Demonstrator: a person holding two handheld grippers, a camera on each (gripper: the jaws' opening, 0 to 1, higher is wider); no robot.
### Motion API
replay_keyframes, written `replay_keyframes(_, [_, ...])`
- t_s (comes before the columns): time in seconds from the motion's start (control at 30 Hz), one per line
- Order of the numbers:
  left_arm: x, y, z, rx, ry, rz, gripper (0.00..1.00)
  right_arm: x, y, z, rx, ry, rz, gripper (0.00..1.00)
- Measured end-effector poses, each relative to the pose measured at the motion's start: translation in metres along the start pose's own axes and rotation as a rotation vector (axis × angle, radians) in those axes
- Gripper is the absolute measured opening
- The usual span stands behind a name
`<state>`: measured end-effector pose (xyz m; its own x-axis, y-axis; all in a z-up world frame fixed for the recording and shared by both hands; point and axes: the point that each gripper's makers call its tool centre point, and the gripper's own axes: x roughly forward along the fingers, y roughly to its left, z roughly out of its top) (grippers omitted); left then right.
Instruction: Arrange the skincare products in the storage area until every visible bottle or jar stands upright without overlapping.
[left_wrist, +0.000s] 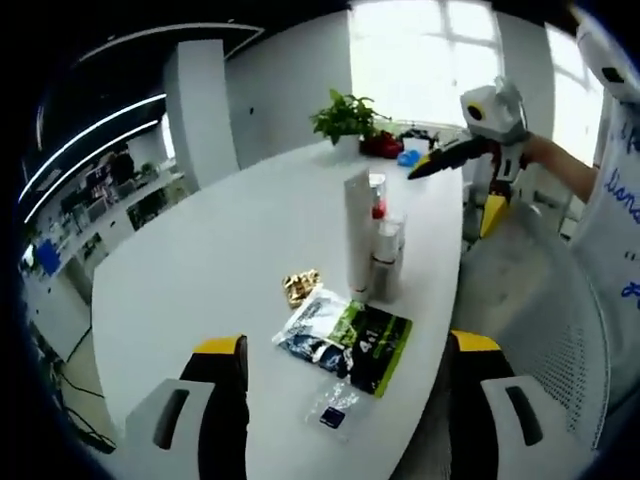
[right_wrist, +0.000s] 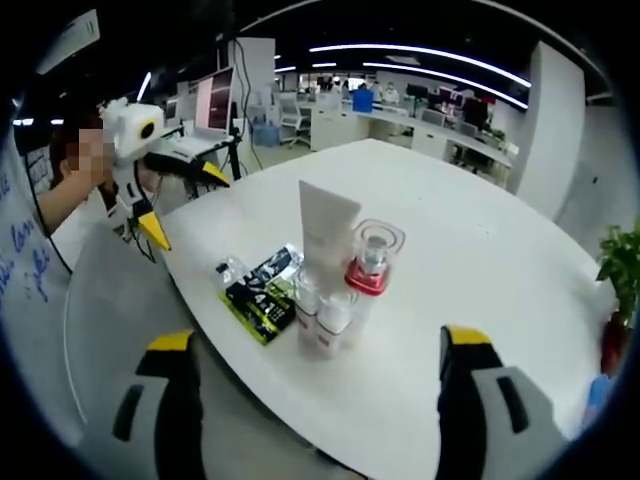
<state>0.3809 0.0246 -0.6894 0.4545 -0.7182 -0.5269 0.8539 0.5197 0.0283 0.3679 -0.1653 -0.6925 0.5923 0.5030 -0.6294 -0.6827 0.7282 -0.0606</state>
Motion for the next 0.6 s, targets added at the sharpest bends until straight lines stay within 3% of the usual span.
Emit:
replay_keyframes(0.07, [0.000, -0.002, 0.004, -0.017, -0.033, -0.003, 0.84, 0.000, 0.000, 0.000, 0.000, 0.002, 0.001, 1.00])
replay_keyframes(0.4, [-0.007, 0.009, 0.001, -0.082, -0.052, 0.078, 0.97, 0.000, -0.001, -0.001, 0.006, 0.001, -0.002, 1.00])
replay_keyframes(0.6, [-0.015, 0.013, -0.005, -0.112, -0.051, 0.118, 0.97, 0.000, -0.001, -0.002, 0.012, 0.000, -0.004, 1.00])
